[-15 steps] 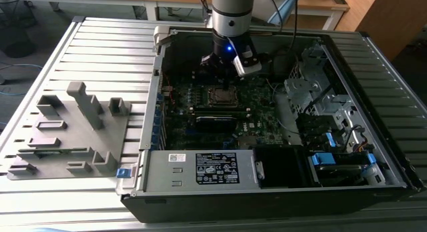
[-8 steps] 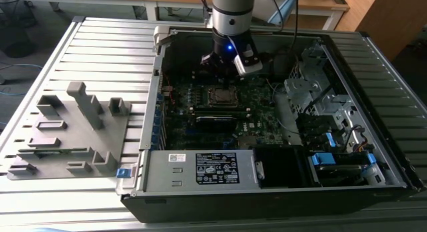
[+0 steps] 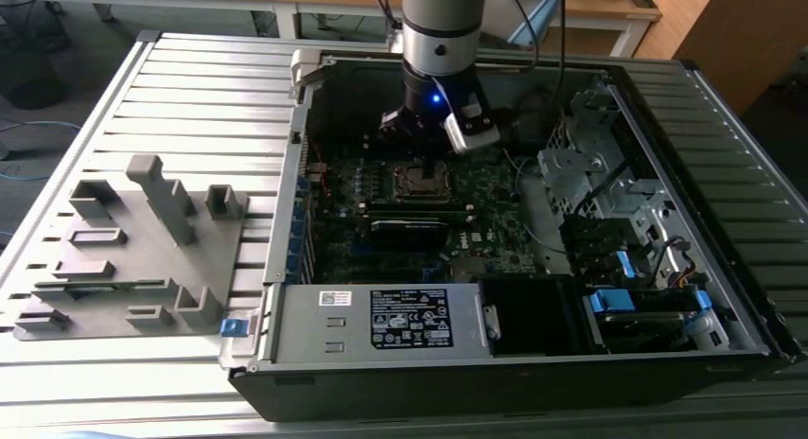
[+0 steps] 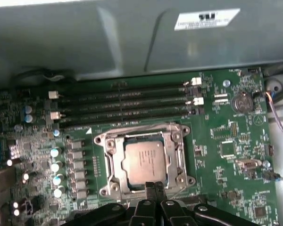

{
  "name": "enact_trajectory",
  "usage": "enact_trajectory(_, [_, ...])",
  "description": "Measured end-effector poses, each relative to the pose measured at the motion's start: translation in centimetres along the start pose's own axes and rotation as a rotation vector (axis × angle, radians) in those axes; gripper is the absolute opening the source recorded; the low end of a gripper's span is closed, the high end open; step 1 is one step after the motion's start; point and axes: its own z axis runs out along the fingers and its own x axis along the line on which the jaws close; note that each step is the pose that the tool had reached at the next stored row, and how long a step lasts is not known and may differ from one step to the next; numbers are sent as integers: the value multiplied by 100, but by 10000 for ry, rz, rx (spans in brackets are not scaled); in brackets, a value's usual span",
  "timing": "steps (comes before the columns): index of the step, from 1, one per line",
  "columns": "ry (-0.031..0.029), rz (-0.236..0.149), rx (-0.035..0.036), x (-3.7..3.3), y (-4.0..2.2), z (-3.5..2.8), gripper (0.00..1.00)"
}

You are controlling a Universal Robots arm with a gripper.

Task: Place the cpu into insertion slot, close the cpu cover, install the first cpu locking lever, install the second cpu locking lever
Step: 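Install the second cpu locking lever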

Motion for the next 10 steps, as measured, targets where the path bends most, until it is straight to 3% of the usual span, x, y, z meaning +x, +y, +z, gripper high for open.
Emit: enact_trajectory(10, [-2, -1, 14, -17, -131, -3, 11])
